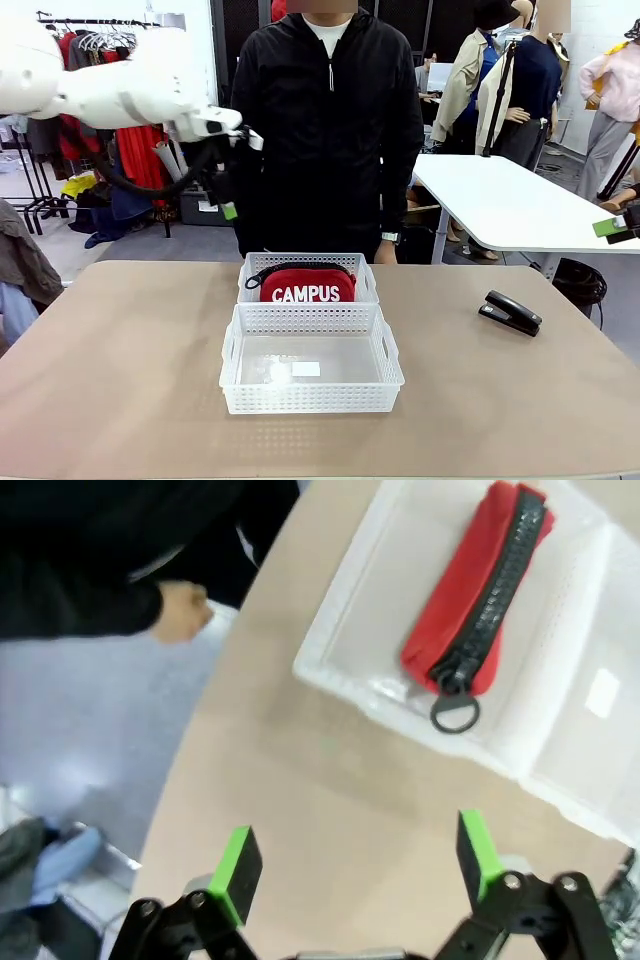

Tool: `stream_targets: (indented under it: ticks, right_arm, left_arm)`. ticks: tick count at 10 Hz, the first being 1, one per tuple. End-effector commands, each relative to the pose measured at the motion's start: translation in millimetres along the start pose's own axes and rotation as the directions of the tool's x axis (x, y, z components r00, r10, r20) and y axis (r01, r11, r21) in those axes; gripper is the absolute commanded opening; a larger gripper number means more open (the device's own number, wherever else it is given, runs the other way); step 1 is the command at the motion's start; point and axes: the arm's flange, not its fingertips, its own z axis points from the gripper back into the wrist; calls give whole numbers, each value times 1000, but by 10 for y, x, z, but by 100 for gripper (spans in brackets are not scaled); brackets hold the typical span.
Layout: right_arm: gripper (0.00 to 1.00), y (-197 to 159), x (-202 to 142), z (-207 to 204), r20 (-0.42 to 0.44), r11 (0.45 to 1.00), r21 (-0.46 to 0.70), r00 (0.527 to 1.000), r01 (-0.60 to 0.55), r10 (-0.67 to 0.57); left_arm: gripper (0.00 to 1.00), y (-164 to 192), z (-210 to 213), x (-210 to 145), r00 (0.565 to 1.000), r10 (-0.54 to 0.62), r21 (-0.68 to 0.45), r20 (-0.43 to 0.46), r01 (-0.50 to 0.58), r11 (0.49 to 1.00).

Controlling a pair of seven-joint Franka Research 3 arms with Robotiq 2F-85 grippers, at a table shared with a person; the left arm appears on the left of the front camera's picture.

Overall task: Distribute items into two baskets.
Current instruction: Pick up the Stapler that the person points to.

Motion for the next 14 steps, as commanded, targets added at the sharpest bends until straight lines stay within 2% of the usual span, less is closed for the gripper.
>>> stream_targets:
  ticks: [1, 3, 4, 6, 8, 9, 11, 14]
  right_arm:
    - [100, 0, 14, -3, 17, 1000, 11, 1000, -11, 11]
    - [100, 0, 14, -3, 17, 1000, 11, 1000, -11, 11]
    - [100, 0, 14, -3, 17, 1000, 11, 1000, -11, 11]
    - [100, 0, 14, -3, 17, 1000, 11, 1000, -11, 11]
    - [100, 0, 14, -3, 17, 1000, 11, 1000, -11, 11]
    - [100, 0, 14, -3, 17, 1000, 11, 1000, -11, 11]
    - [100, 0, 14, -3, 17, 1000, 11, 1000, -11, 11]
    - [100, 0, 14, -3, 17, 1000, 11, 1000, -11, 11]
  left_arm:
    - [100, -89, 173, -708, 984, 140, -20, 106, -139, 990]
    - [100, -87, 344, -1399, 941, 264, -77, 213, -253, 964]
    - [100, -195, 445, -1739, 913, 314, -63, 261, -309, 949]
    - [100, -389, 540, -2216, 863, 390, -67, 321, -390, 918]
    - [100, -519, 686, -2726, 780, 451, -107, 433, -452, 885]
    - [100, -497, 729, -2861, 759, 462, -136, 458, -454, 881]
    - [100, -400, 729, -2924, 777, 440, -178, 450, -405, 897]
    - [100, -284, 698, -3152, 750, 430, -218, 503, -371, 903]
